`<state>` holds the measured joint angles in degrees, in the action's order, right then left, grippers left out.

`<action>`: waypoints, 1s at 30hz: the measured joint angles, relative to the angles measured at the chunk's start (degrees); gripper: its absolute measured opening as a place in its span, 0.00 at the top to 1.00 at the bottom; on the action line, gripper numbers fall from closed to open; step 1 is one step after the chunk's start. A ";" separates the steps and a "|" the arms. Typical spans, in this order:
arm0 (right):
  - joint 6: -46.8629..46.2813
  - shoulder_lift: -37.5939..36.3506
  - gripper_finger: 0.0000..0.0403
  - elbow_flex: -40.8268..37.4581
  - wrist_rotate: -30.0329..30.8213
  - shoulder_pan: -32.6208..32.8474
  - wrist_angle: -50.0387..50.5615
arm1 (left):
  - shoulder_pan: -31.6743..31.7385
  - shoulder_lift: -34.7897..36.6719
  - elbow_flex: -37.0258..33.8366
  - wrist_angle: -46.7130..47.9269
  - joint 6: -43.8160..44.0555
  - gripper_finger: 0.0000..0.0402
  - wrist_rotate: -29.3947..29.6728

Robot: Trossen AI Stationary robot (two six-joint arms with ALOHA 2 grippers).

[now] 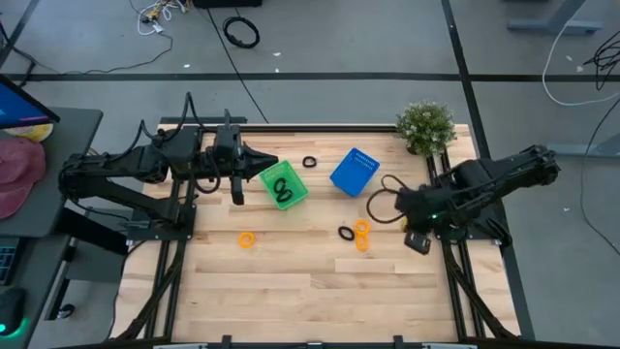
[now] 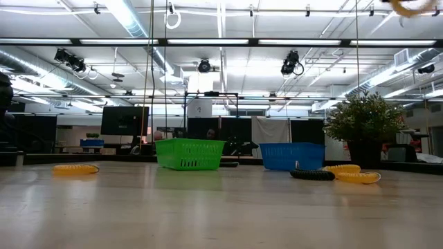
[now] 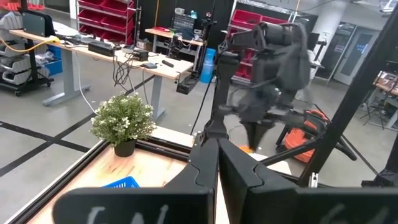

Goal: Sort spring keychains
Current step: Put the yellow spring keychain into the blue bin

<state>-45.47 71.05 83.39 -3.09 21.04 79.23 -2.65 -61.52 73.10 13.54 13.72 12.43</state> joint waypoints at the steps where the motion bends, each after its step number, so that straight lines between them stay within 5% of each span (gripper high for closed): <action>1: 1.93 0.00 1.00 0.23 0.28 -0.11 -4.30 | 0.02 0.00 0.00 -0.02 -0.04 0.96 0.17; 15: 35.46 6.69 1.00 0.42 9.07 -9.70 -69.49 | 0.23 0.02 0.00 -0.34 -0.94 0.96 4.08; 26: 37.81 12.15 1.00 0.76 9.93 -11.61 -84.46 | 0.23 0.02 0.00 -0.38 -0.62 0.96 4.08; 30: 40.05 17.00 1.00 7.42 11.69 -11.92 -82.34 | 0.23 0.02 0.00 -0.35 -0.87 0.96 4.08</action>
<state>-5.42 88.04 90.81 8.60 9.12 -3.11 -2.42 -61.49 73.10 13.19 12.84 16.52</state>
